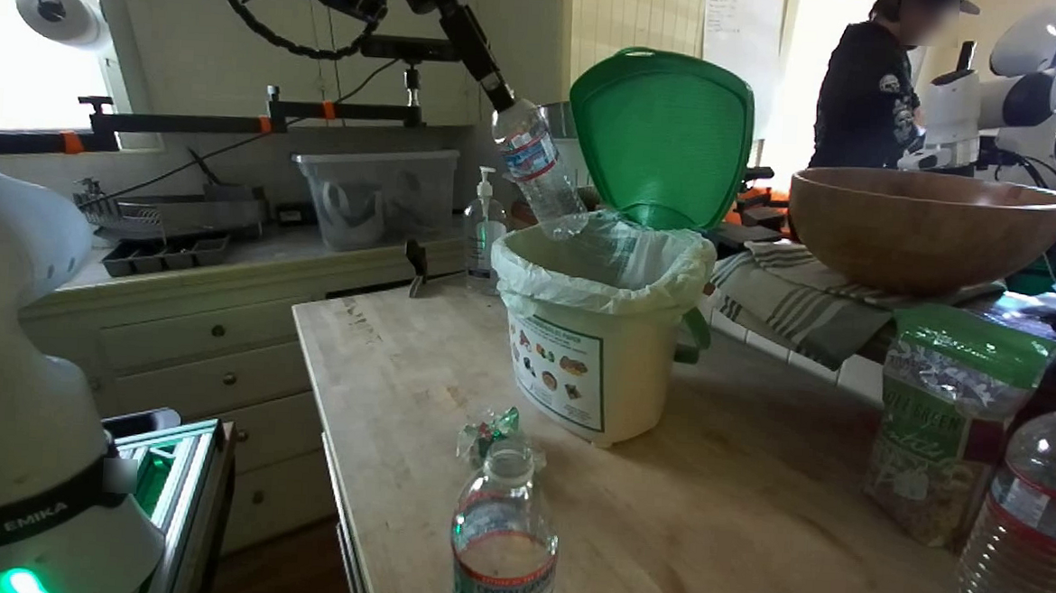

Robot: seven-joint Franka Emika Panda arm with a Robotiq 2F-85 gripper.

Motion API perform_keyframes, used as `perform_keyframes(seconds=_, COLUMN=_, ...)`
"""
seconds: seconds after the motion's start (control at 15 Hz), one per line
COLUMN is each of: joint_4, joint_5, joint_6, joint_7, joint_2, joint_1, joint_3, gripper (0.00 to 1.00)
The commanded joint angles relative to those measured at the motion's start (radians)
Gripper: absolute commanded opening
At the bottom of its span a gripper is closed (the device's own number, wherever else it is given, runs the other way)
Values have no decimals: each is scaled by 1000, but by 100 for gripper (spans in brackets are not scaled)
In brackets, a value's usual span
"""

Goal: Put the bottles in the bin and close the bin

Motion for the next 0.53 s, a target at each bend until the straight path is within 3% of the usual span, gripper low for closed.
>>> perform_keyframes(seconds=0.0, joint_4=-4, joint_5=10, joint_6=29, joint_7=0, joint_2=35, joint_1=3, joint_3=-21, gripper=12)
perform_keyframes(seconds=0.07, joint_4=-6, joint_5=10, joint_6=33, joint_7=0, joint_2=41, joint_1=3, joint_3=-25, gripper=12)
perform_keyframes(seconds=0.13, joint_4=-6, joint_5=8, joint_6=37, joint_7=4, joint_2=47, joint_1=1, joint_3=-28, gripper=62)
perform_keyframes(seconds=0.27, joint_4=-8, joint_5=7, joint_6=40, joint_7=4, joint_2=52, joint_1=1, joint_3=-34, gripper=69)
perform_keyframes(seconds=0.47, joint_4=-11, joint_5=8, joint_6=35, joint_7=5, joint_2=44, joint_1=3, joint_3=-39, gripper=92)
